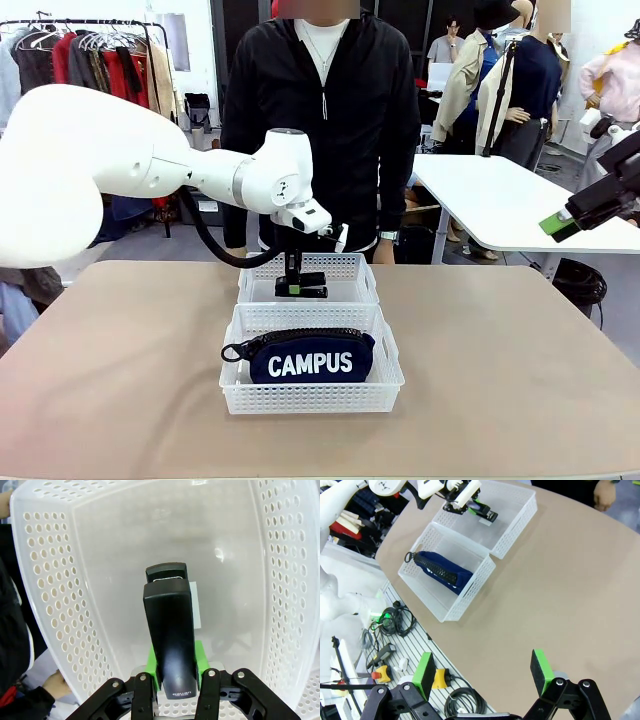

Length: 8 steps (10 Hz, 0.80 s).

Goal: Distribute items into two baskets.
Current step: Place the picked Stapler into the Organizing basket as instructed by the person.

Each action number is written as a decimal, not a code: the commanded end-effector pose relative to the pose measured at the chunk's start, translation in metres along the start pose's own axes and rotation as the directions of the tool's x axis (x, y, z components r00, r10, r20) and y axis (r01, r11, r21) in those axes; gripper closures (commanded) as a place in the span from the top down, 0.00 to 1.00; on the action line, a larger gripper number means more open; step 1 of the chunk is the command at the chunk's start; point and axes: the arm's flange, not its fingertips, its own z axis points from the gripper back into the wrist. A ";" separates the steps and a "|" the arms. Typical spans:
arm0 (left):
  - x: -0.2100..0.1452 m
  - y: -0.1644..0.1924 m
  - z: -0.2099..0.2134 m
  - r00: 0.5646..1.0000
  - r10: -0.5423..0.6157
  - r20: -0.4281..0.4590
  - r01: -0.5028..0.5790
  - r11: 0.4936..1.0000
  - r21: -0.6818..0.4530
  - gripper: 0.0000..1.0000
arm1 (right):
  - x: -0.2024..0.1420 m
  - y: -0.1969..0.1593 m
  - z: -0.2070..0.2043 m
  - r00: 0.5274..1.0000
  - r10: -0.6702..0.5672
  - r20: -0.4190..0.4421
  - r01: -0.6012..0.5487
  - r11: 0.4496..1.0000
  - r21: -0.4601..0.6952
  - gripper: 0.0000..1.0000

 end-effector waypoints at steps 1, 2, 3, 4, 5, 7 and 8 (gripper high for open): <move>0.004 0.011 0.004 1.000 -0.027 -0.009 0.027 1.000 -0.001 0.00 | 0.001 0.002 0.000 1.000 -0.007 0.002 0.007 1.000 0.002 1.00; 0.003 0.011 0.001 0.999 -0.028 -0.020 0.028 1.000 -0.002 0.04 | 0.001 0.002 0.000 1.000 -0.007 0.002 0.007 1.000 0.002 1.00; 0.003 0.013 0.001 1.000 -0.027 -0.015 0.027 1.000 -0.003 0.14 | 0.001 0.002 0.000 1.000 -0.007 0.002 0.007 1.000 0.002 1.00; 0.001 0.013 0.002 1.000 -0.022 -0.007 0.022 1.000 -0.009 0.26 | 0.001 0.002 0.000 1.000 -0.007 0.002 0.007 1.000 0.002 1.00; 0.000 0.013 0.004 1.000 -0.022 -0.007 0.022 1.000 -0.010 0.43 | 0.001 0.002 0.000 1.000 -0.007 0.002 0.007 1.000 0.002 1.00; -0.002 0.012 0.006 1.000 -0.029 -0.003 0.029 0.999 -0.024 0.77 | 0.001 0.002 0.000 1.000 -0.007 0.002 0.007 1.000 0.002 1.00; -0.003 0.011 0.007 1.000 -0.031 -0.002 0.031 0.999 -0.027 0.95 | 0.001 0.002 0.000 1.000 -0.007 0.002 0.007 1.000 0.002 1.00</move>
